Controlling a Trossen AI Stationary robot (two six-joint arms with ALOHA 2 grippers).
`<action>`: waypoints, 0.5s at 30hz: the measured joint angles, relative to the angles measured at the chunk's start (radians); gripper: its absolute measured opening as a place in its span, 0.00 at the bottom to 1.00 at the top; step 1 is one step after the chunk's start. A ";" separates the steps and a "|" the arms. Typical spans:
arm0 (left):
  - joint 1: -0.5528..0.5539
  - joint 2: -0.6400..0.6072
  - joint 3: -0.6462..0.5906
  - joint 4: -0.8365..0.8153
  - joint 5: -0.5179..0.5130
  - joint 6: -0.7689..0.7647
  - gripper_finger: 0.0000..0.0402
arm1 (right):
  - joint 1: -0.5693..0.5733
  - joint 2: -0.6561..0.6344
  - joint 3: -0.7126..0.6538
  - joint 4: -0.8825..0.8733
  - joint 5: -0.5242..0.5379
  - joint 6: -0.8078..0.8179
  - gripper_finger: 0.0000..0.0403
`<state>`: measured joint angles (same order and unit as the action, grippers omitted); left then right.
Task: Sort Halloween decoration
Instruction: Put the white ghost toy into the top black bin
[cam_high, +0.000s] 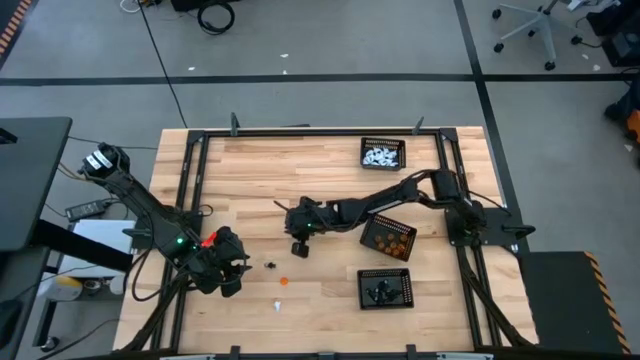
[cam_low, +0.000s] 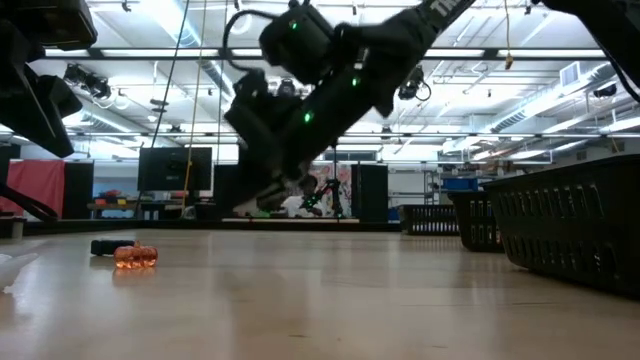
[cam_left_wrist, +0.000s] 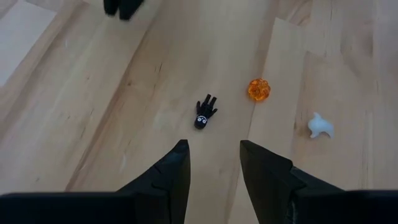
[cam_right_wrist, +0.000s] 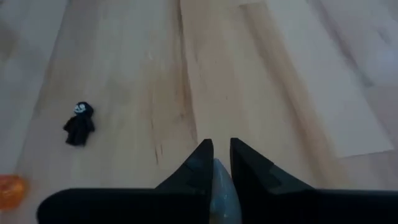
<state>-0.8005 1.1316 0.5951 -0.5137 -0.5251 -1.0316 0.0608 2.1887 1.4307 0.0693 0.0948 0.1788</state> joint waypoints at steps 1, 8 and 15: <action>0.000 0.000 0.000 0.000 0.000 0.003 0.37 | -0.002 -0.014 0.000 -0.020 0.001 -0.004 0.12; 0.001 0.000 0.000 -0.004 -0.009 0.011 0.37 | -0.011 -0.123 0.003 -0.205 0.005 -0.055 0.13; 0.001 0.000 0.000 -0.004 -0.018 0.018 0.37 | -0.068 -0.241 -0.001 -0.483 0.032 -0.163 0.13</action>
<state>-0.7998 1.1316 0.5952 -0.5179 -0.5436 -1.0135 -0.0073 1.9475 1.4298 -0.4135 0.1267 0.0161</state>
